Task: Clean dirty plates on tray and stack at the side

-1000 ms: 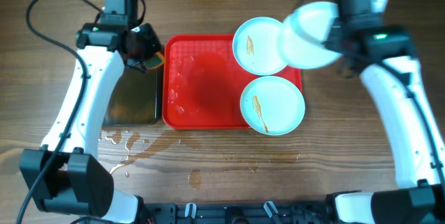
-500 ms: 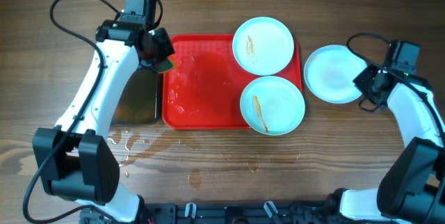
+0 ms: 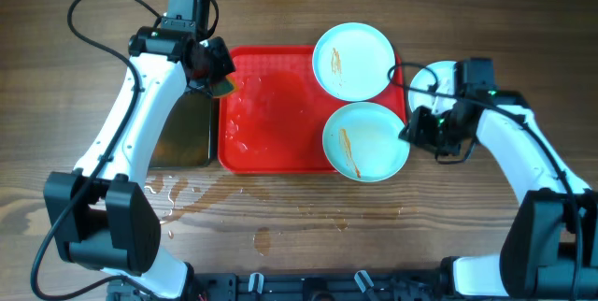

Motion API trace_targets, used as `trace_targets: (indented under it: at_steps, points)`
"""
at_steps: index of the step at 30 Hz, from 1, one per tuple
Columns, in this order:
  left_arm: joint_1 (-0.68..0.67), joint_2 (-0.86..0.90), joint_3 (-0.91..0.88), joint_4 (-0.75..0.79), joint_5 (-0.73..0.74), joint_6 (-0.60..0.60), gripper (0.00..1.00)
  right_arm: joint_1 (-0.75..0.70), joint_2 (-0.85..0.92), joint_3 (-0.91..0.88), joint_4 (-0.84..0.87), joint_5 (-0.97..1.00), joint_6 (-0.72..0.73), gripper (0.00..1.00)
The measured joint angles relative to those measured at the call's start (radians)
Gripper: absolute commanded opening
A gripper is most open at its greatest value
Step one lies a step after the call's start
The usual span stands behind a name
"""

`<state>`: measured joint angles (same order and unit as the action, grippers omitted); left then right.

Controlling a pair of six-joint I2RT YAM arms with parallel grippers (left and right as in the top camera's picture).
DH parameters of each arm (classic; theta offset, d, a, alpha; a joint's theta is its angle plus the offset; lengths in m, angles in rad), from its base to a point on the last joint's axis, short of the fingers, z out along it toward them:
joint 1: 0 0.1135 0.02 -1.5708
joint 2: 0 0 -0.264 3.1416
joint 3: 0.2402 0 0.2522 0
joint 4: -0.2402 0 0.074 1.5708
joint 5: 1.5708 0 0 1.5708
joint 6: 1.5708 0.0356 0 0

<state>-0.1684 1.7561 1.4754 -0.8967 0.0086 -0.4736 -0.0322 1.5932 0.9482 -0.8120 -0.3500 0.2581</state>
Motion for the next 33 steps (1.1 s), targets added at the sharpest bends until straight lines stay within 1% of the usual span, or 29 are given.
trace_targets:
  at_steps: [2,3,6,7,9,13,18,20,22,25,26,28,29,31,32,33]
  points:
    - [0.0,0.0,0.0,0.0,0.0,0.0,0.04,0.026,0.0,-0.031,-0.034,0.042,0.014,0.26]
    - [0.0,0.0,0.0,0.0,0.0,0.0,0.04,0.026,0.0,-0.034,-0.053,0.064,0.021,0.24]
    - [0.0,0.0,0.0,0.0,0.0,0.0,0.04,0.035,0.0,-0.053,-0.061,0.085,0.028,0.2]
    - [0.0,0.0,0.0,0.0,0.0,0.0,0.04,0.048,0.0,-0.064,-0.06,0.086,0.028,0.11]
    - [0.0,0.0,0.0,0.0,0.0,0.0,0.04,0.069,0.0,-0.072,-0.055,0.089,0.032,0.06]
    - [0.0,0.0,0.0,0.001,0.0,0.0,0.04,0.131,0.0,-0.073,-0.029,0.093,0.04,0.04]
    - [0.0,0.0,0.0,0.001,0.0,0.0,0.04,0.246,0.0,-0.049,-0.001,0.092,0.098,0.04]
    - [0.0,0.0,0.0,0.002,0.0,0.0,0.04,0.311,0.0,0.011,0.094,0.093,0.149,0.04]
    - [0.0,0.0,0.0,0.004,0.0,0.0,0.04,0.375,0.0,0.05,0.227,0.112,0.238,0.04]
    - [0.0,0.0,0.0,0.004,0.0,0.0,0.04,0.458,0.007,0.057,0.315,0.138,0.337,0.04]
    - [0.0,0.0,0.0,0.004,0.0,0.0,0.04,0.48,0.032,0.068,0.317,0.142,0.353,0.04]
    - [0.0,0.0,0.0,0.004,0.0,0.0,0.04,0.512,0.156,0.137,0.29,0.145,0.375,0.04]
    - [0.0,0.0,0.0,0.005,0.0,0.0,0.04,0.517,0.207,0.175,0.244,0.143,0.378,0.06]
    - [0.0,0.0,0.0,0.005,0.0,0.0,0.04,0.523,0.319,0.289,0.208,0.141,0.377,0.24]
    - [0.0,0.0,0.0,0.005,0.0,0.0,0.04,0.527,0.348,0.33,0.206,0.141,0.377,0.32]
    - [0.0,0.0,0.0,0.004,0.0,0.0,0.04,0.534,0.379,0.364,0.217,0.136,0.376,0.36]
